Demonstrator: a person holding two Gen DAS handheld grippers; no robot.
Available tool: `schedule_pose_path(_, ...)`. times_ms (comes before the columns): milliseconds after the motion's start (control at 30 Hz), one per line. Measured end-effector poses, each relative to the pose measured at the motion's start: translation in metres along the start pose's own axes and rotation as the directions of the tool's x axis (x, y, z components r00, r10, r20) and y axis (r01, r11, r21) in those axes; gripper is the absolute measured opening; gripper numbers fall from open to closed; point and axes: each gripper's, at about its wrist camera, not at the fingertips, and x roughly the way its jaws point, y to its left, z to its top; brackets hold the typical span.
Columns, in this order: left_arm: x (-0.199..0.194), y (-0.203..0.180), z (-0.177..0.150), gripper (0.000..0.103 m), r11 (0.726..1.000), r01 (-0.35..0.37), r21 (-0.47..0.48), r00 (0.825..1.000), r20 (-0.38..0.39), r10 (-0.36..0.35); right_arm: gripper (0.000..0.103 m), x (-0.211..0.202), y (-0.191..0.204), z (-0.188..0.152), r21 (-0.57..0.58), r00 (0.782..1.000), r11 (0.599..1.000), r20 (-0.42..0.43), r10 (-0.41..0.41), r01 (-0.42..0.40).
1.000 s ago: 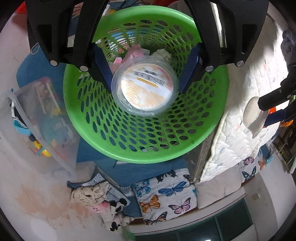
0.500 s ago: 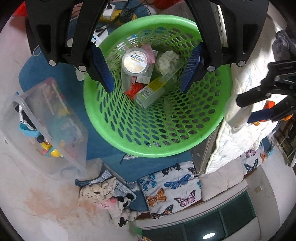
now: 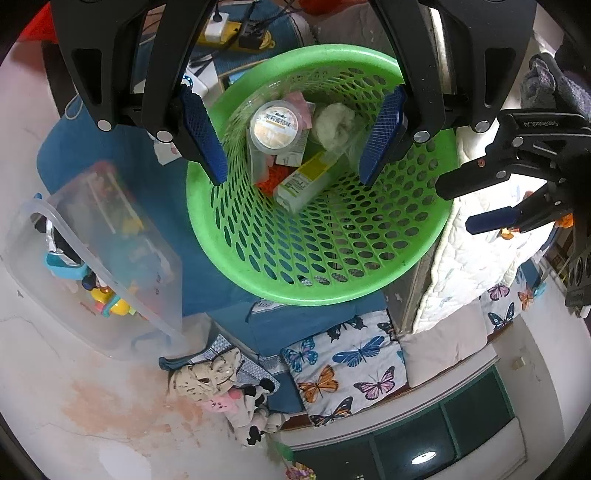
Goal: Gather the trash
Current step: 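Open the left gripper to drop its yogurt cup into the basket, then move back over the bed and grasp the orange Oreo snack bag with the left gripper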
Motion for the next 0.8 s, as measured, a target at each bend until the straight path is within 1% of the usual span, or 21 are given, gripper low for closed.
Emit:
schedule_pose_path(200,-0.020,0.018,-0.011,0.080,0.999,-0.037,-0.024,0.999,0.017,0.038,0.074,-0.007,0.013,0.000,-0.017,1.000,1.000,0.008,0.022,-0.022)
schedule_pose_path(433,-0.051,0.057,-0.031,0.080,0.990,-0.113,-0.087,0.992,0.042,0.117,0.074,-0.008,0.041,0.003,-0.056,0.998,0.997,0.014,0.056,-0.055)
schedule_pose_path(633,-0.076,0.103,-0.050,0.080,0.968,-0.195,-0.161,0.977,0.052,0.205,0.074,-0.004,0.070,0.006,-0.099,0.996,0.992,0.006,0.085,-0.084)
schedule_pose_path(800,-0.095,0.149,-0.065,0.080,0.934,-0.274,-0.230,0.956,0.045,0.291,0.074,0.005,0.099,0.009,-0.137,0.994,0.985,-0.009,0.109,-0.109)
